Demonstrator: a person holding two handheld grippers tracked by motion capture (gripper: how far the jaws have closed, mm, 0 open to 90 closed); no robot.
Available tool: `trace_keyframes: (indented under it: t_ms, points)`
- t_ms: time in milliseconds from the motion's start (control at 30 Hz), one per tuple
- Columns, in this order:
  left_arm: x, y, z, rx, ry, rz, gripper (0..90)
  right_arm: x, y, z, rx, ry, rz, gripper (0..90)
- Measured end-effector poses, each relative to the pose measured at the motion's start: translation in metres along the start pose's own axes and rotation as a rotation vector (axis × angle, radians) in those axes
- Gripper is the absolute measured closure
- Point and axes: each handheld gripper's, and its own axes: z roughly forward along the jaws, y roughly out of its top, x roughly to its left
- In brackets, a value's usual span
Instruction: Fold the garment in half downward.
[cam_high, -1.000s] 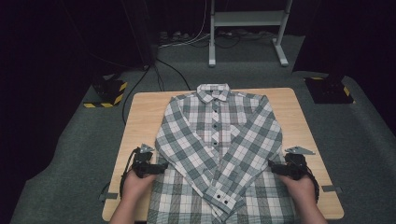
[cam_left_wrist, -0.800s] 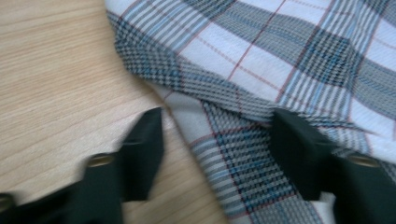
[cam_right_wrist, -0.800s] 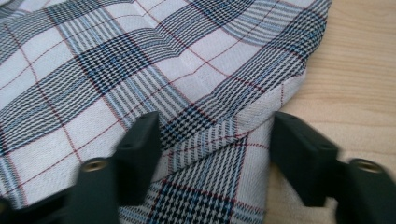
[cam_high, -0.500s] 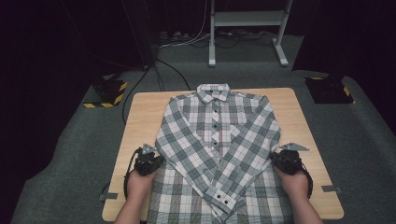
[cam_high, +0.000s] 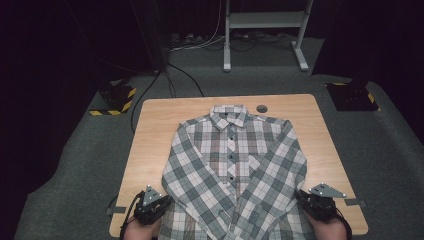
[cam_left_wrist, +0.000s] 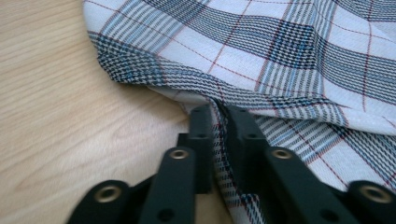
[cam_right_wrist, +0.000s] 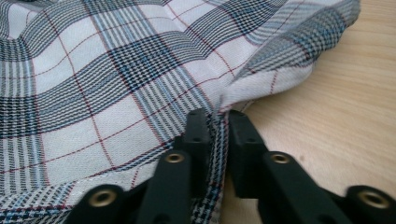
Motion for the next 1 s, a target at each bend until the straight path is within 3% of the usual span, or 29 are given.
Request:
trace_keyframes:
  t_ms: [33,67,100,200,233,267,300,367,400,433,633,667,700,733,767,800,833,1000]
  points:
    - [0.001,0.004,-0.005,-0.03,0.012,-0.012,72.0,0.0,0.001,-0.005,-0.026,-0.009,0.006,70.4]
    - [0.001,0.004,-0.005,-0.03,0.012,-0.012,69.9,0.0,0.003,-0.007,-0.044,-0.021,0.007,66.4]
    - [0.005,0.012,-0.008,-0.061,0.037,-0.025,66.4,-0.001,0.007,-0.008,-0.063,-0.035,0.009,62.2]
    - [0.011,0.019,-0.007,-0.083,0.071,-0.037,62.9,-0.006,0.014,-0.007,-0.082,-0.044,0.019,58.1]
    - [0.016,0.023,-0.004,-0.092,0.081,-0.052,62.9,-0.009,0.018,-0.005,-0.091,-0.049,0.024,55.2]
    - [0.027,0.031,0.006,-0.092,0.095,-0.082,57.1,-0.014,0.026,0.0,-0.105,-0.077,0.032,50.6]
    - [0.027,0.031,0.006,-0.092,0.095,-0.082,54.2,-0.018,0.03,0.004,-0.106,-0.085,0.032,49.1]
    - [0.04,0.042,0.026,-0.073,0.106,-0.12,49.2,-0.027,0.037,0.013,-0.106,-0.099,0.055,45.6]
    - [0.04,0.042,0.026,-0.073,0.106,-0.12,45.4,-0.027,0.037,0.013,-0.106,-0.099,0.055,45.6]
    - [0.046,0.048,0.039,-0.055,0.107,-0.14,43.0,-0.035,0.043,0.024,-0.096,-0.118,0.065,43.5]
    - [0.058,0.055,0.062,-0.032,0.1,-0.179,36.0,-0.054,0.052,0.051,-0.027,-0.154,0.082,41.0]
    - [0.058,0.055,0.063,-0.037,0.099,-0.177,37.7,-0.057,0.053,0.056,-0.015,-0.151,0.087,41.9]
    - [0.058,0.056,0.064,-0.038,0.095,-0.173,47.9,-0.06,0.053,0.06,-0.003,-0.142,0.094,42.5]
    - [0.057,0.056,0.064,-0.047,0.067,-0.163,56.0,-0.063,0.054,0.062,-0.014,-0.117,0.109,57.7]
    - [0.057,0.056,0.064,-0.047,0.067,-0.163,62.5,-0.063,0.054,0.062,-0.014,-0.117,0.109,57.7]
    - [0.055,0.056,0.064,-0.047,0.061,-0.158,62.5,-0.063,0.055,0.061,-0.011,-0.098,0.115,66.5]
    - [0.052,0.056,0.064,-0.048,0.056,-0.15,71.4,-0.06,0.055,0.061,-0.003,-0.083,0.106,73.2]
    - [0.047,0.048,0.057,-0.05,0.052,-0.149,75.1,-0.054,0.048,0.054,-0.01,-0.07,0.094,75.2]
